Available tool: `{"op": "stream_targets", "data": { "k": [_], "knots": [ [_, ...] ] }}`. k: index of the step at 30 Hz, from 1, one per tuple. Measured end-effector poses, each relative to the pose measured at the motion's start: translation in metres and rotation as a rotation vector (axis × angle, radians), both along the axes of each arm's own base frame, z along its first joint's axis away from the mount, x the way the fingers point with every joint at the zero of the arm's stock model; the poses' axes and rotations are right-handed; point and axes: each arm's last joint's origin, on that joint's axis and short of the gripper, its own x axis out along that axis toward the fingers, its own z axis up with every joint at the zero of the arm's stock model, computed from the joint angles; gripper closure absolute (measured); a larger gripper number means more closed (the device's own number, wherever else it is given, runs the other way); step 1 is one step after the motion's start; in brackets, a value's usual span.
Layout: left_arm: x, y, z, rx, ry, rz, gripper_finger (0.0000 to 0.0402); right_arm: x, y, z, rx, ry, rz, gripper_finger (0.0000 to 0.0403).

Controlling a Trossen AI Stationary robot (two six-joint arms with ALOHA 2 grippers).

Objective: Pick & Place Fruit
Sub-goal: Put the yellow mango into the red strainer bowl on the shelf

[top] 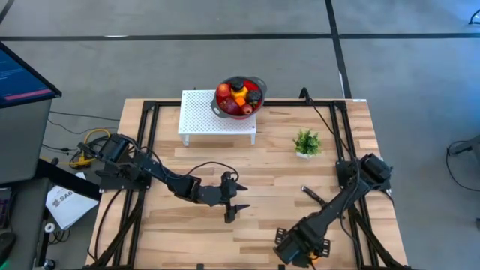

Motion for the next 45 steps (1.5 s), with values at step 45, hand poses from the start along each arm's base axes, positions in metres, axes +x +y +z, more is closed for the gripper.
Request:
{"op": "stream_targets", "data": {
  "k": [45],
  "knots": [
    [0.000, 0.000, 0.000, 0.009, 0.002, 0.000, 0.0105, 0.021, 0.003, 0.010, 0.137, -0.111, -0.211, 0.0094]
  ]
}}
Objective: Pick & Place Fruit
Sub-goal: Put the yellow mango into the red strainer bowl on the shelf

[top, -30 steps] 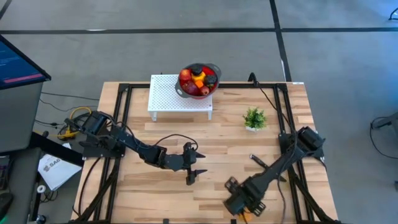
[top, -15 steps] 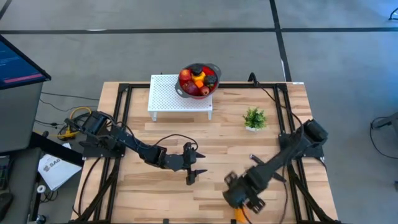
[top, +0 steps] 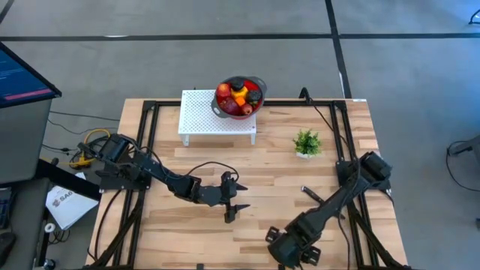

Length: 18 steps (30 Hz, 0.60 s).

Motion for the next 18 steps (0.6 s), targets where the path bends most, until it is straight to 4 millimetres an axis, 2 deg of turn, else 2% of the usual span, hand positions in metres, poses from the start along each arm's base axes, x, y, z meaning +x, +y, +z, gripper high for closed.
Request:
{"op": "stream_targets", "data": {
  "k": [8, 12, 18],
  "knots": [
    [0.000, 0.000, -0.001, 0.000, 0.003, -0.002, 0.0105, 0.007, -0.006, -0.001, -0.011, -0.072, 0.137, 0.0094],
    [0.000, 0.000, -0.001, 0.000, 0.003, -0.003, 0.0105, 0.012, -0.009, -0.015, -0.016, -0.036, 0.170, 0.0094],
    [-0.002, 0.001, -0.002, 0.001, 0.008, -0.003, 0.0105, 0.015, -0.010, -0.025, -0.031, -0.047, 0.236, 0.0094]
  ]
}}
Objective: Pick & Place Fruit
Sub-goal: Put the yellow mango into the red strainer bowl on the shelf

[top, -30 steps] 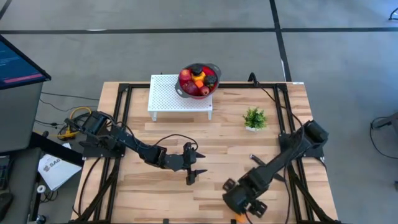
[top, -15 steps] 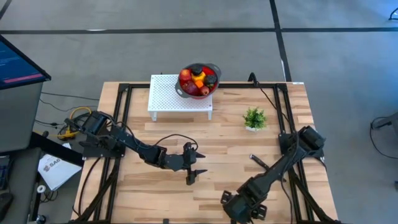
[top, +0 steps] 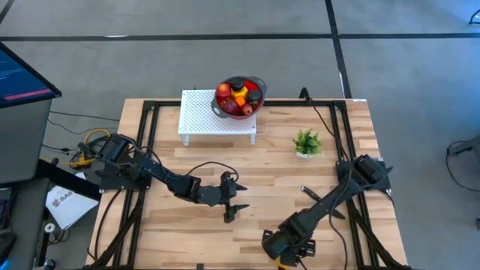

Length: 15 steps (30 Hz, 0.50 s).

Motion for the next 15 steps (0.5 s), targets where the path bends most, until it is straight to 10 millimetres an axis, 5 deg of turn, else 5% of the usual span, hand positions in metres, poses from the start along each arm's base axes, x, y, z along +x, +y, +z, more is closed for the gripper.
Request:
{"op": "stream_targets", "data": {
  "k": [15],
  "knots": [
    [-0.010, 0.004, -0.013, -0.035, 0.037, 0.028, 0.0105, 0.009, 0.003, -0.004, 0.052, 0.015, -0.139, 0.0126]
  ]
}}
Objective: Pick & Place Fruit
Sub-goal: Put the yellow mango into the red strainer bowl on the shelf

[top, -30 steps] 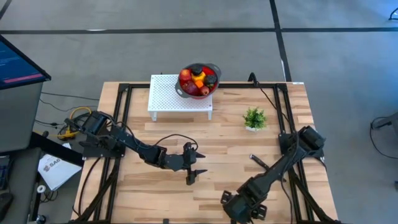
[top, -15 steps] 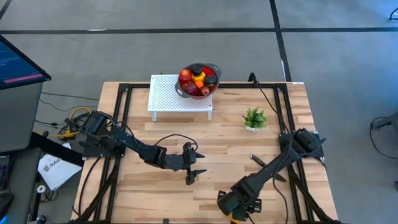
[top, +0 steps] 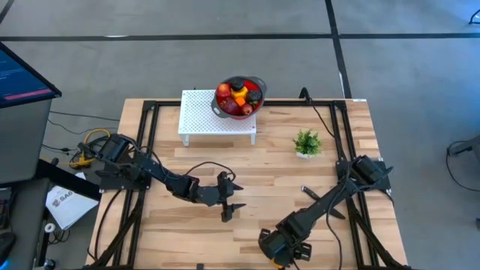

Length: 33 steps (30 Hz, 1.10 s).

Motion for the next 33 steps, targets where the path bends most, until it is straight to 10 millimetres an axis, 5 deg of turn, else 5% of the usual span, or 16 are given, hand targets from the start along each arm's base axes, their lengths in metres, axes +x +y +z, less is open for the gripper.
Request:
{"op": "stream_targets", "data": {
  "k": [12, 17, 25, 29, 33],
  "knots": [
    [0.001, 0.000, 0.001, -0.008, -0.012, 0.001, 0.0105, 0.000, -0.001, -0.001, -0.024, 0.043, -0.136, 0.0218],
    [0.001, 0.000, 0.001, -0.009, -0.016, 0.000, 0.0105, 0.002, -0.011, 0.003, -0.095, 0.064, -0.330, 0.0212],
    [0.001, 0.000, 0.002, -0.011, -0.023, 0.000, 0.0105, -0.004, -0.053, 0.038, -0.343, -0.066, -0.678, 0.0211],
    [0.001, -0.001, 0.002, -0.013, -0.023, -0.002, 0.0105, -0.024, -0.079, 0.046, -0.230, -0.164, -0.838, 0.0213],
    [0.000, -0.003, 0.002, -0.014, -0.023, -0.009, 0.0105, -0.054, -0.109, 0.032, -0.047, -0.258, -1.058, 0.0198]
  ]
}}
